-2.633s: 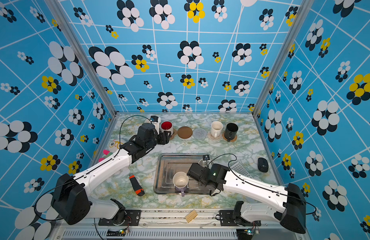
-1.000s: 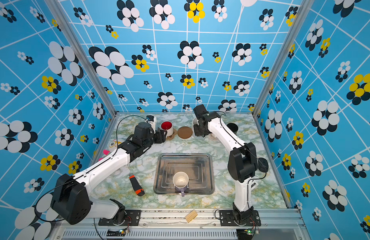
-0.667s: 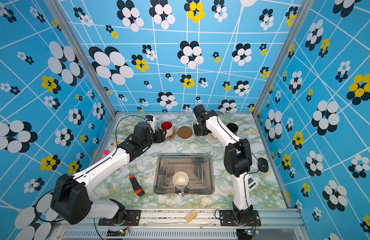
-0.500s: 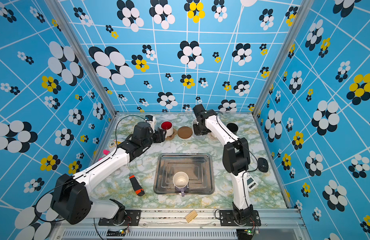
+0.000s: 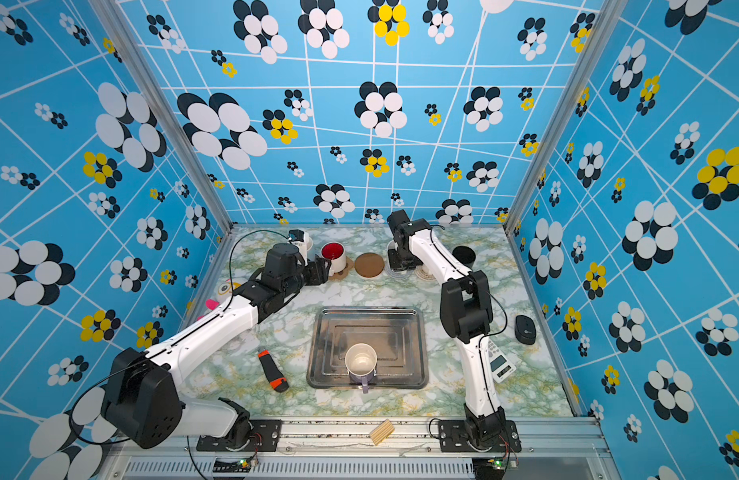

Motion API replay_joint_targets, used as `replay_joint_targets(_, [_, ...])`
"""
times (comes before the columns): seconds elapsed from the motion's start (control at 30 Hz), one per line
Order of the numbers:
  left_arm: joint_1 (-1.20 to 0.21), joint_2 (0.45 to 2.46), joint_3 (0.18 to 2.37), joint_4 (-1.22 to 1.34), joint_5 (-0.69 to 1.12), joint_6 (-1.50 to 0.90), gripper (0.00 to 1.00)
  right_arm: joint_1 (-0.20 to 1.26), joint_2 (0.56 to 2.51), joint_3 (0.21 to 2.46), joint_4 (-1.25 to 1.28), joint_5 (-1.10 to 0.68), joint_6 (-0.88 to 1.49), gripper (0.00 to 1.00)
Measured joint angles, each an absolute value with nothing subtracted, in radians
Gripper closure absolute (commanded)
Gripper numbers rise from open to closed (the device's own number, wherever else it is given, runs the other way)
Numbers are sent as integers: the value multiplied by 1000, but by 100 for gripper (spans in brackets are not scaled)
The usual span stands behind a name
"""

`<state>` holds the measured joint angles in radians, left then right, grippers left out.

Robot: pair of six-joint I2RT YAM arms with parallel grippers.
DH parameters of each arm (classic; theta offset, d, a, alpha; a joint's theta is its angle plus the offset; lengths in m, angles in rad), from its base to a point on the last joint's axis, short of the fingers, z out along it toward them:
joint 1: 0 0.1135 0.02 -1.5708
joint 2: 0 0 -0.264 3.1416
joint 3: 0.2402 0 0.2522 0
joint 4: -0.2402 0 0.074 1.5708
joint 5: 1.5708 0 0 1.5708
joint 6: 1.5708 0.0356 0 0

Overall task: Place cups on coasters
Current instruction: Place the cup on the coaster.

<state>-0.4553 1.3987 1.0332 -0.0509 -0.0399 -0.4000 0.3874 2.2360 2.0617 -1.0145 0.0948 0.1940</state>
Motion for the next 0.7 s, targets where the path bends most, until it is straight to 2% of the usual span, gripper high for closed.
replay_joint_targets(0.7, [-447,1399,1033,-51,-35,-400,32,379,2284,2091,-1015,91,194,100])
